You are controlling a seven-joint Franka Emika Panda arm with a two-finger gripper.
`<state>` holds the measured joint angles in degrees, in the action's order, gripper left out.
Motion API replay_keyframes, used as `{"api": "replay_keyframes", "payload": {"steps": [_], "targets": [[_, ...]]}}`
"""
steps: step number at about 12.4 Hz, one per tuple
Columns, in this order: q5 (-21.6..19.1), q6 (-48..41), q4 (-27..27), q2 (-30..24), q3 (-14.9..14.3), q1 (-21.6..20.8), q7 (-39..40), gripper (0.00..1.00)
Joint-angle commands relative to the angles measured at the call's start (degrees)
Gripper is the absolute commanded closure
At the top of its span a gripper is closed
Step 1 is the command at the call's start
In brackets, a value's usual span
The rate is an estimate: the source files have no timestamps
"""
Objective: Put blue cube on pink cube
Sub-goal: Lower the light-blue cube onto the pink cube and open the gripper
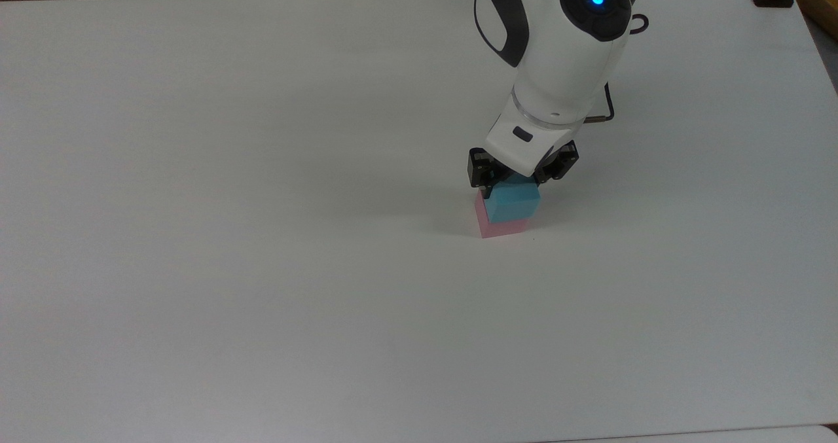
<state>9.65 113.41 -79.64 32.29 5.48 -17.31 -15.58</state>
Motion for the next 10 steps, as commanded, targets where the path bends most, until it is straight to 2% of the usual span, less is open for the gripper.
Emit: {"api": "replay_keyframes", "payload": {"steps": [1, 2, 5, 7, 10], "targets": [[0.81, 1.72, -2.09, -1.0, -0.38, -0.27, -1.3, 0.06], [0.81, 1.72, -2.36, -1.09, -0.38, -0.18, -1.3, 0.0], [0.81, 1.11, -2.01, -1.7, -0.47, 0.08, -1.21, 0.0], [0.64, -0.03, -1.83, -4.59, -0.47, 0.26, -1.21, 0.0], [-0.15, -9.75, 0.79, -9.68, -0.47, 0.26, -0.94, 0.0]]}}
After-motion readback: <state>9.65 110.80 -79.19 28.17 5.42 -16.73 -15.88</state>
